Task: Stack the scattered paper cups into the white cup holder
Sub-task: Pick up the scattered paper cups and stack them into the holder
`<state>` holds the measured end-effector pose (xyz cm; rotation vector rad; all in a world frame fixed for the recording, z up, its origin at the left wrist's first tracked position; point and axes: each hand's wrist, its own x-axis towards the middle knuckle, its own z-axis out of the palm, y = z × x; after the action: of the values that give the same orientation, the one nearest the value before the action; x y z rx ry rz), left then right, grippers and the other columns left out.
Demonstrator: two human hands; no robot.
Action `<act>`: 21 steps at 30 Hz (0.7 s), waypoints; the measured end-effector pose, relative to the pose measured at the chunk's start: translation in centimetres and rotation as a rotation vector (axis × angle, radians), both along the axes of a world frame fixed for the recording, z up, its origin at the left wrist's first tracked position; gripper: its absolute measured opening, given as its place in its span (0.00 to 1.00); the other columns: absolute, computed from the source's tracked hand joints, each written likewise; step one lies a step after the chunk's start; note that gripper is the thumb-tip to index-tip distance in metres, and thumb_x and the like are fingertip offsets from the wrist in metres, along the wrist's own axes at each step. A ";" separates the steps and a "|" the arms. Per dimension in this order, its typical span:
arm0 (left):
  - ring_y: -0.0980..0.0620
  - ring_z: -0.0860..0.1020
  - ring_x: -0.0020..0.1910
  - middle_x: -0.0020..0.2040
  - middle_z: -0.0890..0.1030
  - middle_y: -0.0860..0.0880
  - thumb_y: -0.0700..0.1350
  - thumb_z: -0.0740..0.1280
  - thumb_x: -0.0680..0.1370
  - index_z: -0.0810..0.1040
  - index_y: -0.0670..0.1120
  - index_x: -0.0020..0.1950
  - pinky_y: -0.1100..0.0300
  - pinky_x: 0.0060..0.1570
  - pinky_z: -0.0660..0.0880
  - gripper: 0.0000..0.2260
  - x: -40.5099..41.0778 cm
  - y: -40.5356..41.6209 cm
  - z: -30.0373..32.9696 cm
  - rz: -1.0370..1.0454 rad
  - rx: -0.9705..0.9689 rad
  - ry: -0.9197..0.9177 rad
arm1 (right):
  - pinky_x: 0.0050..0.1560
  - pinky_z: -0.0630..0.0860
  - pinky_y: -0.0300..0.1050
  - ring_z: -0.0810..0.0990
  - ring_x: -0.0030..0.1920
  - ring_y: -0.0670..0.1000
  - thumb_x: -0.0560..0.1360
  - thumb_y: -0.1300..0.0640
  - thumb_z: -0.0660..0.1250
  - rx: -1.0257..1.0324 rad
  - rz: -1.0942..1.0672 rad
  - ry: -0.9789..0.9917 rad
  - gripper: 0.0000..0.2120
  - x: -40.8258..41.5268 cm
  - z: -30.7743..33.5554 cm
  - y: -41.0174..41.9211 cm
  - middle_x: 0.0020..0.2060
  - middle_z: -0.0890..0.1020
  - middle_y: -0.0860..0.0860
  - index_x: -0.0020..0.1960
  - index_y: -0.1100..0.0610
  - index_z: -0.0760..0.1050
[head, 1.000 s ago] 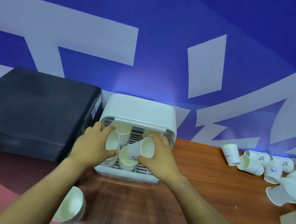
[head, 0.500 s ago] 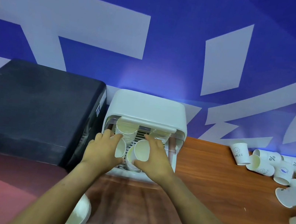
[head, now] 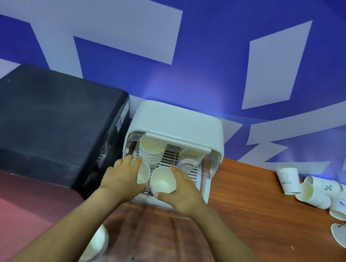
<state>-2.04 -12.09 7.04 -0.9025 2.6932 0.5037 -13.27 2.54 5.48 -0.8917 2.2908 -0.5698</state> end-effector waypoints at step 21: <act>0.52 0.76 0.58 0.61 0.77 0.54 0.54 0.65 0.76 0.72 0.55 0.65 0.58 0.54 0.73 0.17 -4.1 13.2 6.0 -0.247 0.256 0.331 | 0.59 0.71 0.40 0.75 0.56 0.47 0.75 0.50 0.68 0.002 -0.192 0.120 0.18 -1.6 7.3 16.5 0.60 0.75 0.49 0.63 0.53 0.74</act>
<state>-6.18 1.09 13.00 -0.4411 2.8794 0.9864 -14.91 19.07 12.75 -0.7262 2.5031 -0.6100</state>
